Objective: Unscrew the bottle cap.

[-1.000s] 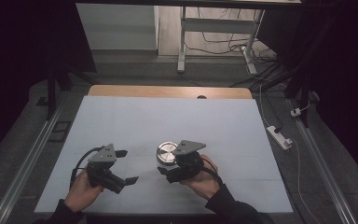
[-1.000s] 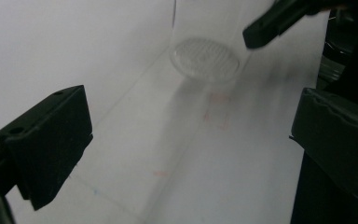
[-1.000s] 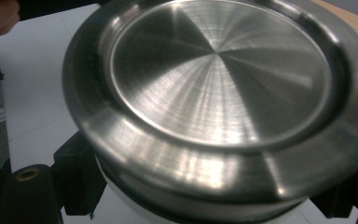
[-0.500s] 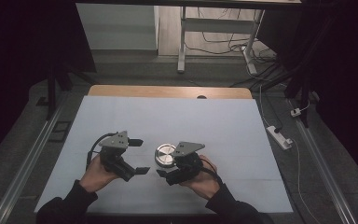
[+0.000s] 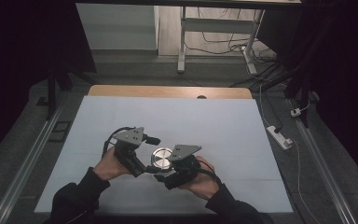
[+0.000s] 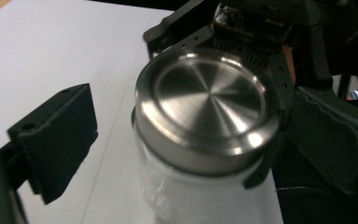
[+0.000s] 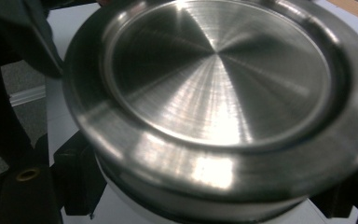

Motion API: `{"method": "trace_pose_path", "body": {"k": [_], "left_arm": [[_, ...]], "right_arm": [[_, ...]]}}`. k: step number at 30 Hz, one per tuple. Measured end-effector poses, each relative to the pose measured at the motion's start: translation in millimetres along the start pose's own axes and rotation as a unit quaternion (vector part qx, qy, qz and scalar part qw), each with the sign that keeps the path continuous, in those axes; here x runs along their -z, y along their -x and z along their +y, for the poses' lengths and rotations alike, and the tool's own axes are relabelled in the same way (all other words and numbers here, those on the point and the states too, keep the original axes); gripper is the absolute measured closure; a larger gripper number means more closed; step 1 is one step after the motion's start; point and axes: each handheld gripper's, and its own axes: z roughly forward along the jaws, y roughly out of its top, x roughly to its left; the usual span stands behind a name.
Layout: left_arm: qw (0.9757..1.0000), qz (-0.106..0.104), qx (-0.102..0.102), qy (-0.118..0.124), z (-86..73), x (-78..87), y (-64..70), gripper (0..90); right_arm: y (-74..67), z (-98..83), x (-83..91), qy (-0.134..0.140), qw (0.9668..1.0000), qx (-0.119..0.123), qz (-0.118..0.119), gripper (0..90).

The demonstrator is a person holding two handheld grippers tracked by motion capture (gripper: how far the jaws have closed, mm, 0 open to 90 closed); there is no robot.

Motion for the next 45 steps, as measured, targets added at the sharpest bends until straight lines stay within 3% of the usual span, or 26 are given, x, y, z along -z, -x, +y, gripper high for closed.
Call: {"method": "trace_pose_path", "body": {"k": [4, 7, 12, 16, 20, 24, 27, 30, 32, 35, 36, 37, 38, 40, 45], "left_arm": [[0.9998, -0.015, -0.014, -0.008, 3.3, -7.4, 0.5, 8.1], [0.9995, -0.023, -0.02, -0.003, 3.2, -7.5, 2.0, 16.0], [0.9998, 0.013, -0.012, -0.005, 5.1, -8.4, 7.9, 20.2], [0.9985, 0.053, 0.012, -0.003, 6.3, -11.9, 14.1, 20.3], [0.9941, 0.1, 0.042, -0.007, 8.8, -18.0, 20.9, 20.3], [0.9876, 0.139, 0.072, -0.007, 12.1, -23.4, 27.6, 20.3], [0.9842, 0.157, 0.081, -0.008, 14.1, -26.3, 30.7, 20.2], [0.9862, 0.149, 0.071, -0.012, 15.2, -24.3, 28.8, 18.5], [0.9892, 0.133, 0.059, -0.016, 15.8, -17.8, 25.6, 11.4], [0.991, 0.126, 0.041, -0.017, 15.3, -10.1, 23.4, 4.1], [0.9934, 0.109, 0.026, -0.023, 13.6, -3.2, 19.8, 2.0], [0.9934, 0.109, 0.026, -0.023, 13.6, -3.2, 19.8, 1.9], [0.9965, 0.08, 0.011, -0.023, 11.1, 1.9, 16.8, 2.0], [0.9984, 0.052, -0.002, -0.023, 9.3, 4.0, 14.9, 2.6], [0.9994, 0.007, -0.023, -0.024, 8.1, 2.6, 14.6, 5.8]], "right_arm": [[-0.9, 0.0, -0.5, -0.001, 1.0, 0.007, 0.004, 15.1], [-1.1, 0.0, -0.8, -0.002, 1.0, 0.008, 0.004, 15.1], [-0.4, -0.1, -0.9, -0.006, 0.9999, -0.004, -0.008, 15.1], [0.6, -0.1, -1.5, -0.007, 0.9995, -0.017, -0.024, 15.1], [2.2, -1.0, -2.4, -0.012, 0.9985, -0.03, -0.044, 15.1], [4.1, -1.7, -2.8, -0.013, 0.9974, -0.039, -0.059, 15.1], [5.0, -2.0, -2.5, -0.013, 0.9967, -0.044, -0.067, 15.1], [5.6, -2.7, -2.0, -0.014, 0.9968, -0.04, -0.067, 15.1], [5.6, -2.5, -1.9, -0.013, 0.9971, -0.039, -0.064, 15.1], [5.7, -2.8, -1.7, -0.012, 0.9976, -0.037, -0.058, 15.1], [5.9, -2.9, -1.3, -0.011, 0.9983, -0.032, -0.048, 15.1], [5.9, -2.9, -1.3, -0.011, 0.9983, -0.032, -0.048, 15.1], [5.1, -2.6, -1.1, -0.009, 0.9991, -0.026, -0.034, 15.1], [3.3, -1.7, -1.0, -0.007, 0.9996, -0.021, -0.016, 15.1], [-3.6, 0.5, -2.5, -0.007, 0.9998, -0.001, 0.016, 15.1]]}}
